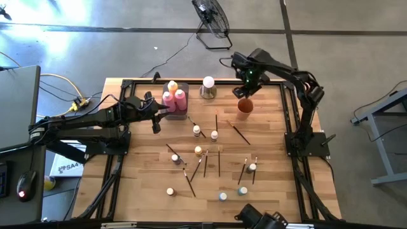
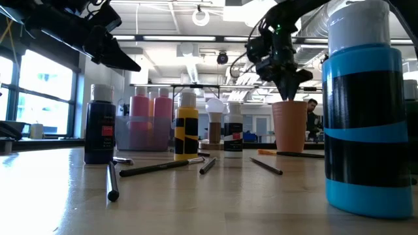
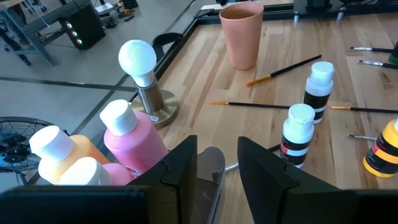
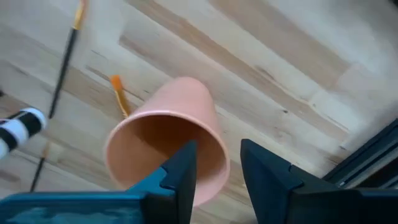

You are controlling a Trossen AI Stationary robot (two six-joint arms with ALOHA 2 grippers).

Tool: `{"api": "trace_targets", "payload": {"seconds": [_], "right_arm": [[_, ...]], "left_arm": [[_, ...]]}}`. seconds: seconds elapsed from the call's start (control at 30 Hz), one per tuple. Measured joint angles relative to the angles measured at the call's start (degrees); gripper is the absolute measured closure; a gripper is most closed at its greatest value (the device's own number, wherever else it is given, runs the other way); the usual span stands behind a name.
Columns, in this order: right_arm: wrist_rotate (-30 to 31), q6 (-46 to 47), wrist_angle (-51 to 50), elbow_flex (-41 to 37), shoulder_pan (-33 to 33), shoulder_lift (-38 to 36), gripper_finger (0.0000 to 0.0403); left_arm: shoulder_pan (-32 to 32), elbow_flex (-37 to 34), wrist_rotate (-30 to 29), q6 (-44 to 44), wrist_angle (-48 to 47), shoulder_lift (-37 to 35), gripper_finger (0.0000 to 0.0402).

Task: Pick & Place Paint Supplies
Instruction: Adjust the orange cup

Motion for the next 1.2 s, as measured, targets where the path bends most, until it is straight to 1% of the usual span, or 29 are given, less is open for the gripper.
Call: {"api": "trace_targets", "payload": {"seconds": [0.13, 0.3, 0.37, 0.47, 0.57, 0.63, 0.7, 0.8, 0.97, 1.1, 1.2], "right_arm": [[-0.03, 0.0, -3.84, 5.77, 0.0, 0.0, 0.0284], [-1.82, -0.65, -3.89, 10.67, 1.01, -1.81, 0.0284], [0.5, -1.74, -3.84, 11.38, 2.33, -3.91, 0.0291], [5.1, -1.96, -3.87, 11.28, 4.86, -7.61, 0.0317], [6.25, -1.85, -2.58, 10.21, 8.26, -12.46, 0.0359], [7.06, -1.86, -0.34, 8.09, 11.09, -16.19, 0.0388], [8.87, -1.29, 3.92, 4.59, 14.52, -19.98, 0.0396], [12.81, 2.56, 11.24, -3.52, 19.95, -26.01, 0.04], [21.88, 12.5, 26.38, -22.28, 29.87, -35.5, 0.04], [29.88, 21.34, 36.46, -36.63, 37.56, -39.93, 0.04], [35.06, 28.82, 42.84, -45.29, 42.55, -42.01, 0.04]], "left_arm": [[0.0, 0.0, 0.0, 0.0, 0.0, -0.02, 0.0291], [0.0, 0.0, 0.0, -0.01, 0.0, -0.02, 0.0291], [0.0, 0.0, 0.0, -0.02, 0.0, -0.01, 0.0291], [0.0, 0.0, 0.0, -0.02, 0.15, -0.01, 0.0291], [0.0, 0.0, 0.02, -0.02, 0.17, -0.01, 0.0291], [0.0, 0.0, 0.02, -0.02, 0.16, 0.0, 0.0291], [0.0, 0.0, 0.02, -0.02, 0.19, -0.02, 0.0291], [0.0, 0.0, 0.02, -0.02, 0.2, -0.02, 0.0291], [0.0, 0.0, 0.02, -0.02, 0.2, -0.02, 0.0291], [0.0, 0.0, 0.04, -0.02, 0.17, -0.02, 0.0291], [0.0, 0.0, 0.02, -0.02, 0.2, -0.02, 0.0291]]}}
